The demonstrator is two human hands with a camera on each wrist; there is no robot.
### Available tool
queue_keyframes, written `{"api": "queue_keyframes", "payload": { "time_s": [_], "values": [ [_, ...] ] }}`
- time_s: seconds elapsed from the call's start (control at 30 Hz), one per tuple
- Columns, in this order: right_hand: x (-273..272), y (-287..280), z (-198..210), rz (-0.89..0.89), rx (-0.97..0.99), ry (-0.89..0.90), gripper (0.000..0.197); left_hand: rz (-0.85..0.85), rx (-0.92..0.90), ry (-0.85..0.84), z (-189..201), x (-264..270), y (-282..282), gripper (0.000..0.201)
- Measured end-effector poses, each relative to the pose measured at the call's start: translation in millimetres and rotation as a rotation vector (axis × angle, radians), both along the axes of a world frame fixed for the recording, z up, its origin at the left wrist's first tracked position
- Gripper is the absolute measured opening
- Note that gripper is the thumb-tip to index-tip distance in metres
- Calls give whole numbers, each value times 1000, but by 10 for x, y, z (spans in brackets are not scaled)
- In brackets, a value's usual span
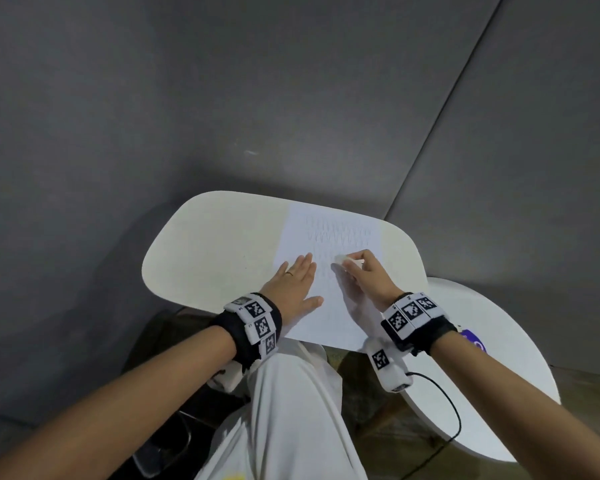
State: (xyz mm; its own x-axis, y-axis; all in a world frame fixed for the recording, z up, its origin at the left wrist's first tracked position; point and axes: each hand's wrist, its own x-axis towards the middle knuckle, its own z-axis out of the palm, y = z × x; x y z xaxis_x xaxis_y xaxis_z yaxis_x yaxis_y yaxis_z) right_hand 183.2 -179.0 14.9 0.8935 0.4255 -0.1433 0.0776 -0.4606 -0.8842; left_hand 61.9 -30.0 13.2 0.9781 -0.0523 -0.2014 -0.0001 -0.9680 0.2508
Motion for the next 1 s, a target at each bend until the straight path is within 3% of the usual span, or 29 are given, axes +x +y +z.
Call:
{"api": "queue_keyframes", "payload": {
  "time_s": [0.13,0.17,0.27,0.3,0.33,0.4,0.47,0.5,0.57,0.63,0.7,0.8,0.9,1.0],
  "values": [
    [6,16,28,-30,125,97,11,-263,-32,-37,-85,-159,-292,55],
    [19,12,23,-27,115,104,14,-183,-10,-36,-125,-176,-274,56],
    [35,-18,6,-17,107,113,21,403,68,1,-151,-200,-183,63],
    [27,-23,11,-13,112,116,21,475,75,-14,-150,-218,-196,65],
    [28,-24,13,-9,121,120,20,433,88,-88,-183,-238,-229,63],
    [29,-20,12,-1,129,112,18,122,40,-212,-225,-329,-306,57],
    [38,-34,-3,21,101,91,24,-133,58,-147,-264,-465,-275,53],
    [33,-44,0,33,86,83,26,-113,150,-98,-266,-501,-205,53],
    [23,-67,11,39,77,84,27,157,289,-12,-174,-507,-23,53],
    [3,-84,44,82,112,111,24,346,301,71,10,-451,113,54],
    [3,-64,128,191,108,94,21,319,190,-33,197,-312,199,55],
    [46,39,275,373,-137,-112,22,189,-11,-107,463,-56,268,65],
    [82,198,346,480,-326,-357,17,104,-59,-2,478,257,317,94],
    [101,315,327,495,-319,-461,8,39,-35,104,267,481,385,116]
  ]
}}
